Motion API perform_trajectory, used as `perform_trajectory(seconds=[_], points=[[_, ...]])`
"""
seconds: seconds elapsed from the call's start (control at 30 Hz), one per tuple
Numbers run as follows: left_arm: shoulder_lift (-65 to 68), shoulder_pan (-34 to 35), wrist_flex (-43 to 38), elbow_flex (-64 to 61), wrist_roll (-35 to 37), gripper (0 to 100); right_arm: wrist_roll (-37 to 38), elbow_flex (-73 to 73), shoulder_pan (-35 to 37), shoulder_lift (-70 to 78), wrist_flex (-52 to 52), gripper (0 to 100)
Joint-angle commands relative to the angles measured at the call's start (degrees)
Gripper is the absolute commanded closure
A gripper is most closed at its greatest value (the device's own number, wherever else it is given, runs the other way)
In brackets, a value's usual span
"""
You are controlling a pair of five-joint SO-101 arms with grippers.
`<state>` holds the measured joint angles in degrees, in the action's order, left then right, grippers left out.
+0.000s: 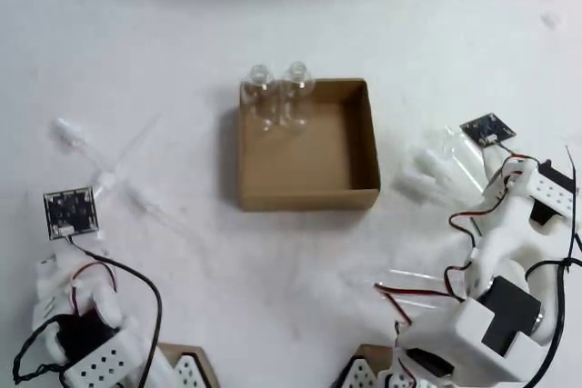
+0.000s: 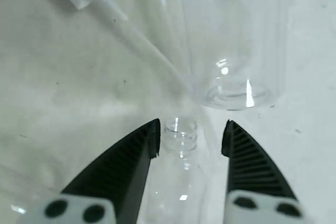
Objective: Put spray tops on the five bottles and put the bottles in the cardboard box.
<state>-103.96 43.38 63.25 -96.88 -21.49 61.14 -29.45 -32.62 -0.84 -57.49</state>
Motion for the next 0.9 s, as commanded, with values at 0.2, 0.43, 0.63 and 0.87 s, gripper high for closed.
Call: perform_trajectory(seconds=[0.2,0.43,0.63,0.87], points=[[-0.6,-0.4,0.1,0.2,-0.2,97,0.8,0.2,-0.3,2.5,1.0,82.6],[-0.6,-0.4,0.1,0.2,-0.2,97,0.4,0.3,-0.7,3.2,3.0,87.2],[-0.6,-0.4,0.1,0.2,-0.2,97,0.8,3.3,-1.0,2.2,1.3,98.5],[-0.6,-0.4,0.1,0.2,-0.2,97,0.4,16.0,-3.3,-13.7,-14.3,98.2]])
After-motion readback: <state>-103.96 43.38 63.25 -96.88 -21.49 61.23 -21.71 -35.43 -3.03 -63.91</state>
